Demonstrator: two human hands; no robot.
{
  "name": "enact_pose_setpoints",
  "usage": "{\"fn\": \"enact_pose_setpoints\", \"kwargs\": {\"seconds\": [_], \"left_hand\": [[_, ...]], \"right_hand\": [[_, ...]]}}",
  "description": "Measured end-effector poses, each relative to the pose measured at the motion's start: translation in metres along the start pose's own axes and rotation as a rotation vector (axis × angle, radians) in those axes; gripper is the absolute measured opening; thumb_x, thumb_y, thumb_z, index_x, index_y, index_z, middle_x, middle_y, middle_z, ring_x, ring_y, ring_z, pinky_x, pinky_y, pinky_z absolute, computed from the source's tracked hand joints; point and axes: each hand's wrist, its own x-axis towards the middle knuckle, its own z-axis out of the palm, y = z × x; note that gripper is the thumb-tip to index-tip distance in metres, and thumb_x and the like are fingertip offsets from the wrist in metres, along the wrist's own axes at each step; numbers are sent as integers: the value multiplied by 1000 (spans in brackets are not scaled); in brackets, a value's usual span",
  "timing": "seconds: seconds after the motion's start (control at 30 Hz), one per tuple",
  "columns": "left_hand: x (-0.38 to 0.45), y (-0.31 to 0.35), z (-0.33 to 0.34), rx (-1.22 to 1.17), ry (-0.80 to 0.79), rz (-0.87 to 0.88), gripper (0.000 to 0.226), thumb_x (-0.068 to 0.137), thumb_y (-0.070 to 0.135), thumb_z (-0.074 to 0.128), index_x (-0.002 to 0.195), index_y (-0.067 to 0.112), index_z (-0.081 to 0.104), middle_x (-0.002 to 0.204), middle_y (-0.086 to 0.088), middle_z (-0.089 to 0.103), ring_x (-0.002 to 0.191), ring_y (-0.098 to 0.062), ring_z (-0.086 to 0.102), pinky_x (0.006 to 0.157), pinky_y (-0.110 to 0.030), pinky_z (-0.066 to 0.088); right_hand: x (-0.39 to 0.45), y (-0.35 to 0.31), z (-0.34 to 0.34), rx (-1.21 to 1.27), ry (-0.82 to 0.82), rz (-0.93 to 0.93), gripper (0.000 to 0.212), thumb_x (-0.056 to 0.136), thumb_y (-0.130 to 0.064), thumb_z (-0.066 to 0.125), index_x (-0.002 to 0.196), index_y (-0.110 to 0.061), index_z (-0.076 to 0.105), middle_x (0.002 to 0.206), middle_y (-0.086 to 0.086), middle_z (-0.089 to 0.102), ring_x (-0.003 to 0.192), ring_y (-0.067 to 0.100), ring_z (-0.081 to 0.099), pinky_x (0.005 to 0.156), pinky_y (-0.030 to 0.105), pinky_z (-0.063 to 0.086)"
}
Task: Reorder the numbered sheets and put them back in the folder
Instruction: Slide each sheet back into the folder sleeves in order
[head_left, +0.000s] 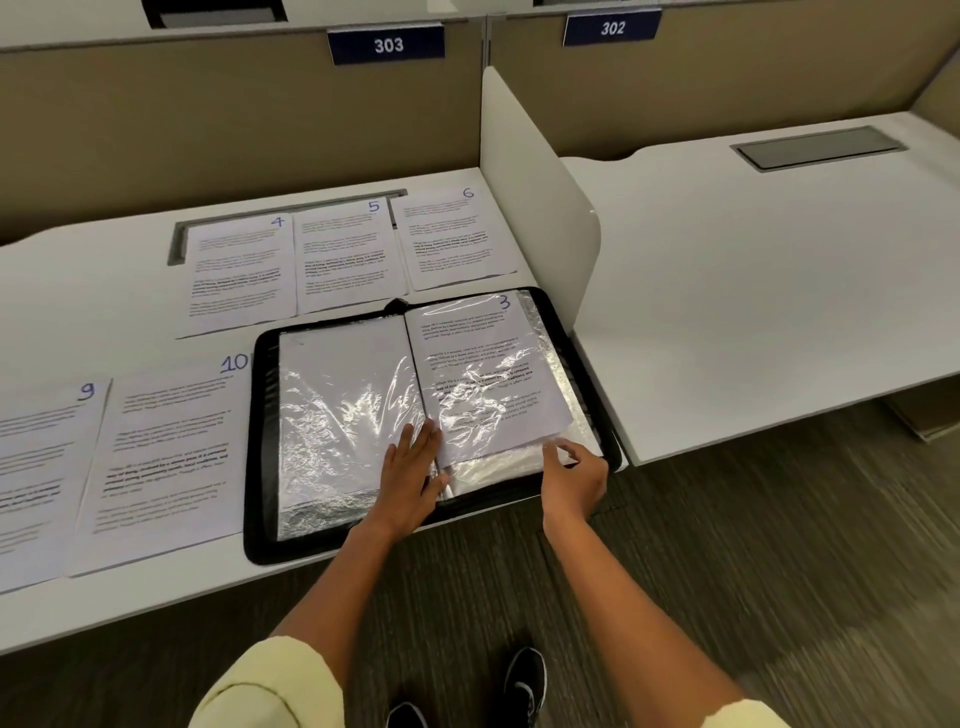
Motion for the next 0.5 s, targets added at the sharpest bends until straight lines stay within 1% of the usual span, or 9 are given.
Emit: {"fn": "enact_pose_setpoints", "kwargs": {"seconds": [0.07, 0.13, 0.2, 0.27, 0.37, 0.4, 0.5], "left_hand": [[0, 1, -1, 3, -11, -6, 74, 102, 28, 48, 154, 22, -5, 161, 8, -11, 148, -16, -18, 118, -37, -11], [0, 1, -3, 6, -23, -10, 73, 102, 29, 48, 155, 20, -2, 161, 8, -11, 148, -15, -17, 119, -37, -10], [0, 2, -5, 3, -38, -21, 73, 102, 30, 49, 156, 19, 2, 161, 7, -8, 148, -15, -15, 117, -35, -11], [1, 4, -9, 7, -55, -32, 71, 102, 31, 49, 157, 20, 5, 163, 5, -6, 150, -18, -13, 117, -34, -10], [3, 9, -17, -5, -96, -61, 68, 102, 35, 49, 157, 18, 13, 165, 2, 1, 152, -21, -8, 119, -36, -5], [4, 13, -21, -20, -105, -79, 65, 102, 36, 49, 156, 18, 18, 165, 1, 5, 152, -21, -5, 120, -36, -2], [3, 28, -37, -153, -89, -153, 56, 101, 39, 49, 151, 19, 35, 163, 1, 19, 152, -21, 8, 120, -37, 9]], "right_hand": [[4, 0, -7, 14, -5, -26, 8, 92, -15, 71, 99, -19, 72, 113, 4, 60, 97, 18, 60, 85, 29, 50], [6, -2, -15, 23, -27, -22, 13, 95, -13, 64, 106, -17, 71, 107, 2, 61, 90, 16, 61, 79, 28, 51], [10, -4, -20, 51, -45, -4, 16, 97, -14, 60, 108, -13, 72, 95, -5, 60, 80, 7, 56, 72, 20, 45], [13, -7, -23, 81, -54, 5, 13, 97, -18, 62, 101, -11, 72, 84, -9, 61, 75, 2, 54, 66, 15, 41], [12, -12, -25, 125, -79, -13, 16, 92, -27, 72, 87, -13, 74, 83, -3, 68, 78, 5, 61, 72, 14, 42], [11, -14, -25, 126, -89, -28, 15, 90, -27, 74, 86, -13, 74, 83, -2, 70, 80, 5, 63, 72, 14, 43], [7, -21, -25, 154, -104, -65, 6, 87, -18, 77, 88, -13, 73, 83, -2, 71, 78, 5, 64, 69, 16, 48]]}}
